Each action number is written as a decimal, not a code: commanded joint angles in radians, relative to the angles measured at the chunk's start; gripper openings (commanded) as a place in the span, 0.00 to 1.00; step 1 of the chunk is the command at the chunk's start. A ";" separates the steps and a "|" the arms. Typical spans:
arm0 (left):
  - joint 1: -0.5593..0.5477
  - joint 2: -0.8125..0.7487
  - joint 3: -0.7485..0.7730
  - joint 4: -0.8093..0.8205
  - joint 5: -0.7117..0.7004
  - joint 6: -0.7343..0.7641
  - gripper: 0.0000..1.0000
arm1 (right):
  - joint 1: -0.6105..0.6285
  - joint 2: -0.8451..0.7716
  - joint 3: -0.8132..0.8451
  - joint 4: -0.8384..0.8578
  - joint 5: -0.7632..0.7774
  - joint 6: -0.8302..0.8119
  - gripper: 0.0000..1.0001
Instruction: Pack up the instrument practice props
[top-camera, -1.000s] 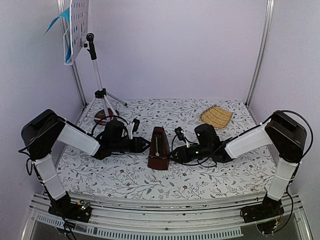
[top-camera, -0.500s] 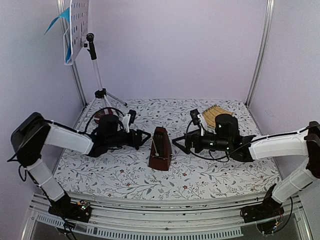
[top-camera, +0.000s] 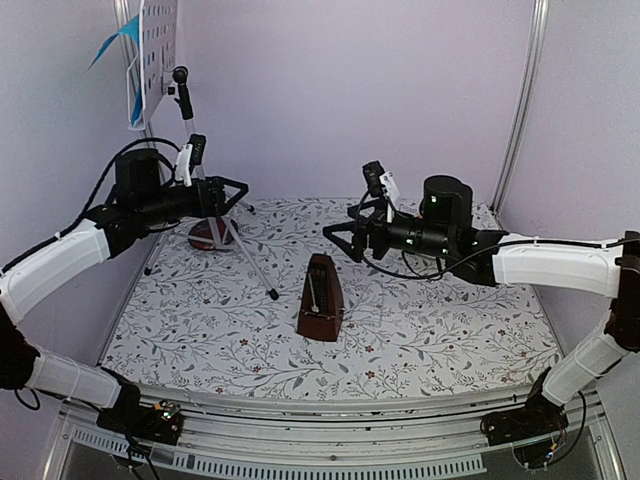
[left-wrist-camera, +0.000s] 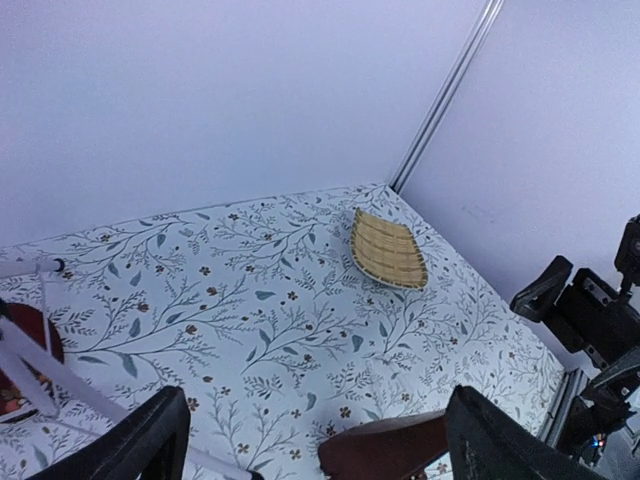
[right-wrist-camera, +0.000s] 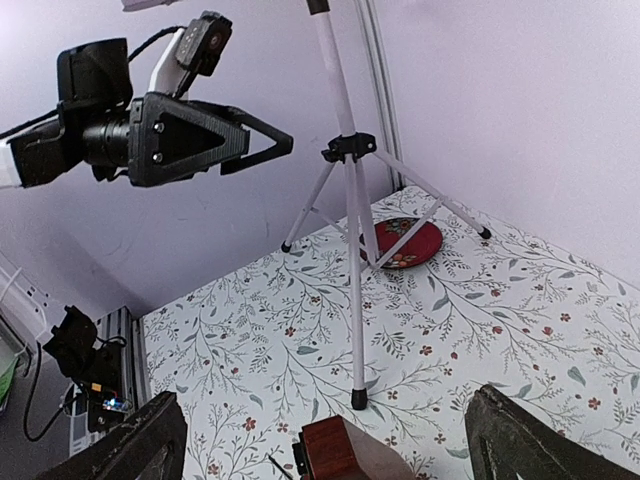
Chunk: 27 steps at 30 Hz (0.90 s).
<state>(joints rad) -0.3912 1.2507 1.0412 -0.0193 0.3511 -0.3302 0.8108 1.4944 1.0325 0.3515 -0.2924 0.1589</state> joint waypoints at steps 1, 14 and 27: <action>0.088 -0.028 0.033 -0.185 0.124 0.110 0.91 | 0.003 0.090 0.074 -0.020 -0.131 -0.089 0.99; 0.157 -0.071 -0.012 -0.240 -0.041 0.246 0.93 | 0.003 0.290 0.194 -0.046 -0.250 -0.203 0.99; 0.159 -0.080 -0.017 -0.262 -0.112 0.275 0.93 | 0.003 0.332 0.124 0.045 -0.330 -0.195 0.99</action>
<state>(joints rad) -0.2405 1.1748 1.0332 -0.2634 0.2550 -0.0772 0.8112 1.8061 1.1759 0.3477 -0.5804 -0.0277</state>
